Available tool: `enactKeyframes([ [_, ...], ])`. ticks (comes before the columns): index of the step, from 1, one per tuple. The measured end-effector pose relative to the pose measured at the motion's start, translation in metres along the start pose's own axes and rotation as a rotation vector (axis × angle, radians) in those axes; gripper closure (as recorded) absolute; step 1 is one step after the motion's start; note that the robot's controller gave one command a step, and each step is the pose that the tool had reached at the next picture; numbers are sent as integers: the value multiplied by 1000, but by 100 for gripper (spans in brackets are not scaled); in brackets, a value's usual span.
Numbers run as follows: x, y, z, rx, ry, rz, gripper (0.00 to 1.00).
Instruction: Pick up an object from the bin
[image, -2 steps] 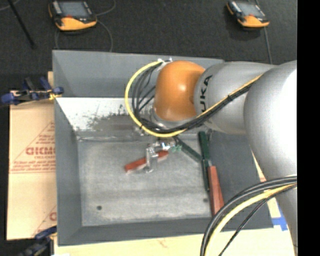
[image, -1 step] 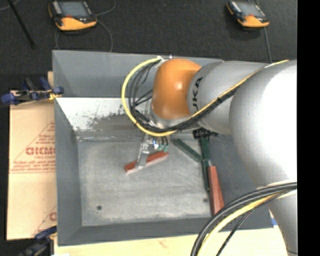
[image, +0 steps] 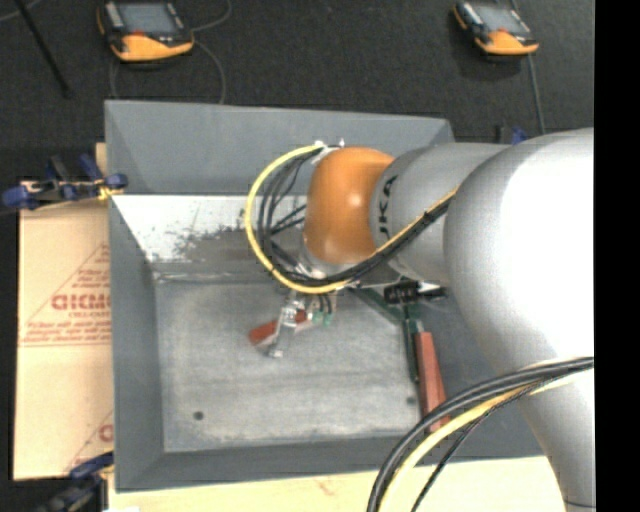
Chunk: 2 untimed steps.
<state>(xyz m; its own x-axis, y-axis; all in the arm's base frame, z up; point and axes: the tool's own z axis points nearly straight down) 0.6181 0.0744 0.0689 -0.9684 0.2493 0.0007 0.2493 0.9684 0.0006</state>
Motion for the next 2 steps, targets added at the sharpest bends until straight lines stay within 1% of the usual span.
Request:
enactKeyframes([
  [1, -1, 0, -1, 0, -3, -1, 0],
  [2, -2, 0, -2, -1, -5, -1, 100],
])
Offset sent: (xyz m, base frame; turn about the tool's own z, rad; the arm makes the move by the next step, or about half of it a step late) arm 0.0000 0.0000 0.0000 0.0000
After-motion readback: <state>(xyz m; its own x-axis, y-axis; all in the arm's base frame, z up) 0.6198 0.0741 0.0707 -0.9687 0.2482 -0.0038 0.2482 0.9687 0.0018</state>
